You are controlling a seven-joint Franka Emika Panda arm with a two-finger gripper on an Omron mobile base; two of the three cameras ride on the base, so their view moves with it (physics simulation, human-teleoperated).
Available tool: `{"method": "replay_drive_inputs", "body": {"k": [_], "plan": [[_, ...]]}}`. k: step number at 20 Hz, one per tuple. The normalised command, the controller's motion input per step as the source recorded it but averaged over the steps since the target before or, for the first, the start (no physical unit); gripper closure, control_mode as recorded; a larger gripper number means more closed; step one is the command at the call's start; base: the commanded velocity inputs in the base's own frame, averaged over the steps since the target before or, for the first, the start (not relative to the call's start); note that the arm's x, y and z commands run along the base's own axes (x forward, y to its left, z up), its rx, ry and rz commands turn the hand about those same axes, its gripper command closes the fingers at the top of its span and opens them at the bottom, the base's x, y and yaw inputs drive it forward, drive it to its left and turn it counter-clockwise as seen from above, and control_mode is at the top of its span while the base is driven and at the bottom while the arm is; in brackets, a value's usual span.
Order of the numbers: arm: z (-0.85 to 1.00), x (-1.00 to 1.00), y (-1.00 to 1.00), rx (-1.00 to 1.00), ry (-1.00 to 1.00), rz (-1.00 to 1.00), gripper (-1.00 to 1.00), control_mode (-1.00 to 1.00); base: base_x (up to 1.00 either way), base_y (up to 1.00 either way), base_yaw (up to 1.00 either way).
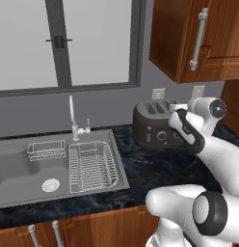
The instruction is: Start the toaster. Once the lever pops up, take the bread to the plate on the dining counter.
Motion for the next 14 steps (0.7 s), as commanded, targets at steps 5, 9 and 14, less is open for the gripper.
{"method": "replay_drive_inputs", "body": {"k": [5,9,14], "plan": [[-0.09,0.18,0.00,0.00,0.00,0.03,-1.00,-1.00,0.00,0.00,0.00],[-0.16,0.13,-0.08,0.00,0.00,0.11,-1.00,-1.00,0.00,0.00,0.00],[-0.11,0.07,-0.11,0.00,0.00,0.10,-1.00,-1.00,0.00,0.00,0.00]]}}
